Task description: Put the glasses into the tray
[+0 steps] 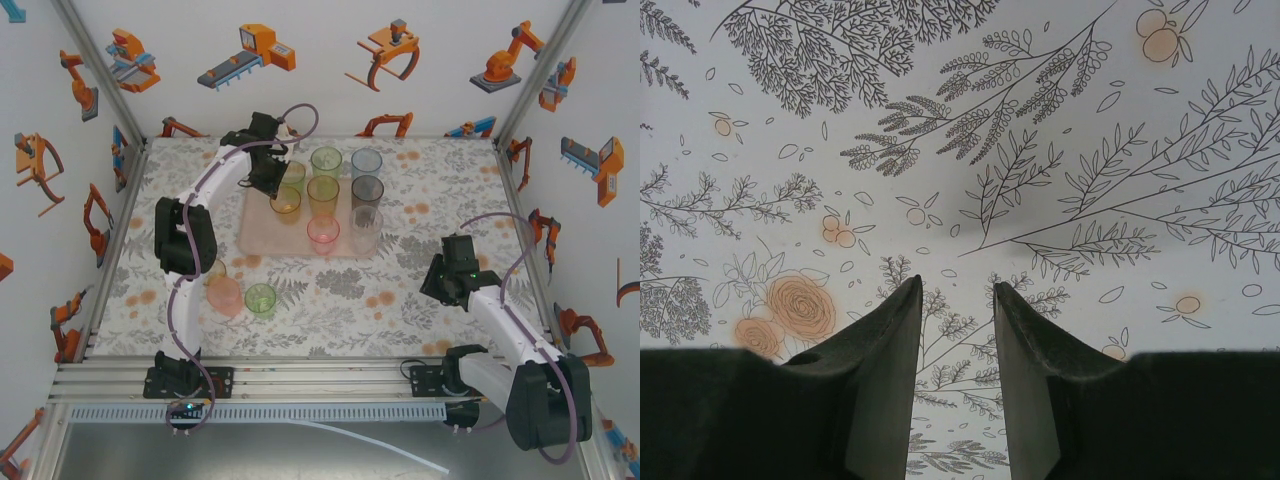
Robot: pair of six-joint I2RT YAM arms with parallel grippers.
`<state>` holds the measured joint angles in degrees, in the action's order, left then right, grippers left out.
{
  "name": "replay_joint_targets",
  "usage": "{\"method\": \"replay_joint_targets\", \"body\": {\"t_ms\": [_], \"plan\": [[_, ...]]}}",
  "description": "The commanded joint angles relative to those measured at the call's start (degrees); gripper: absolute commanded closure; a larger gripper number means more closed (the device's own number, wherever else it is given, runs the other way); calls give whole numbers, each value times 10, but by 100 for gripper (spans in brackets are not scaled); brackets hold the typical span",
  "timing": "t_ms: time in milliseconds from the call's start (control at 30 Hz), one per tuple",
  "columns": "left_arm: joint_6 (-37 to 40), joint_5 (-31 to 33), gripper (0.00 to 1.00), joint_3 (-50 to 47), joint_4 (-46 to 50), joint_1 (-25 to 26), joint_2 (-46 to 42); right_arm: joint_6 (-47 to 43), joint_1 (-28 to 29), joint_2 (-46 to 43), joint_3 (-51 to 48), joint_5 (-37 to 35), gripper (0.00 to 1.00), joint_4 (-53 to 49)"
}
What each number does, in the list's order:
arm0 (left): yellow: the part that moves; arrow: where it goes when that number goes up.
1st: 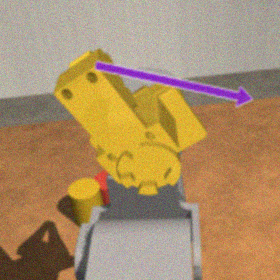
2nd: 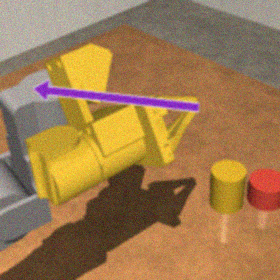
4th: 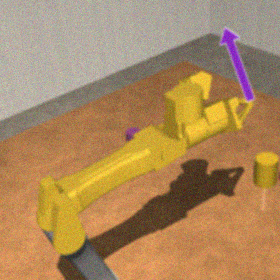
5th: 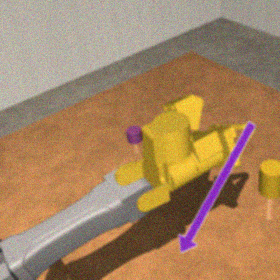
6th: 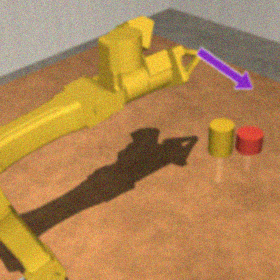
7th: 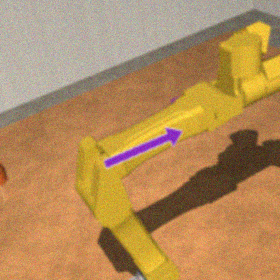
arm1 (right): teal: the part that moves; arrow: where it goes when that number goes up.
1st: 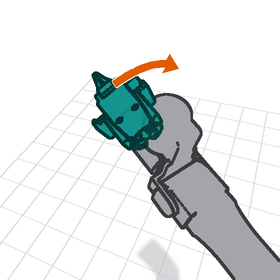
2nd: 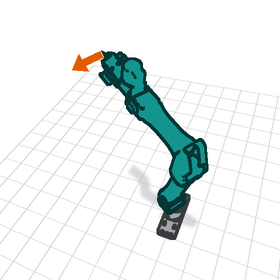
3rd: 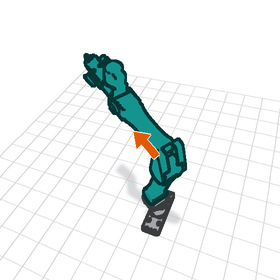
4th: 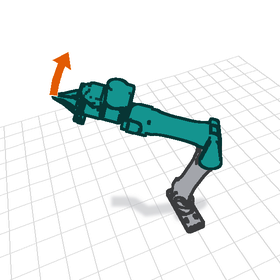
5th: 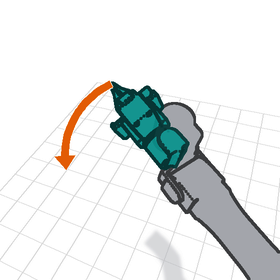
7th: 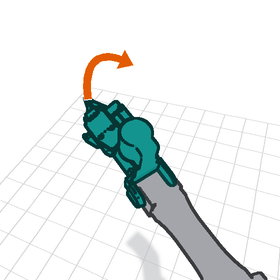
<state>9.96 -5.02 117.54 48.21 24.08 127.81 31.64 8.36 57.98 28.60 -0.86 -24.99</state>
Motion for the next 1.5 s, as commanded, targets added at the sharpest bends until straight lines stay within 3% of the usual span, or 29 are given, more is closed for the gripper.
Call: {"method": "replay_joint_targets", "body": {"t_ms": [0, 1467], "plan": [[10, -2, 91, 15, 25, 2, 8, -2, -5, 3, 1, 0, 64, 5], [3, -2, 72, 57, 44, 6, 12, -1, -5, 4, 1, 1, 64, 6]]}}
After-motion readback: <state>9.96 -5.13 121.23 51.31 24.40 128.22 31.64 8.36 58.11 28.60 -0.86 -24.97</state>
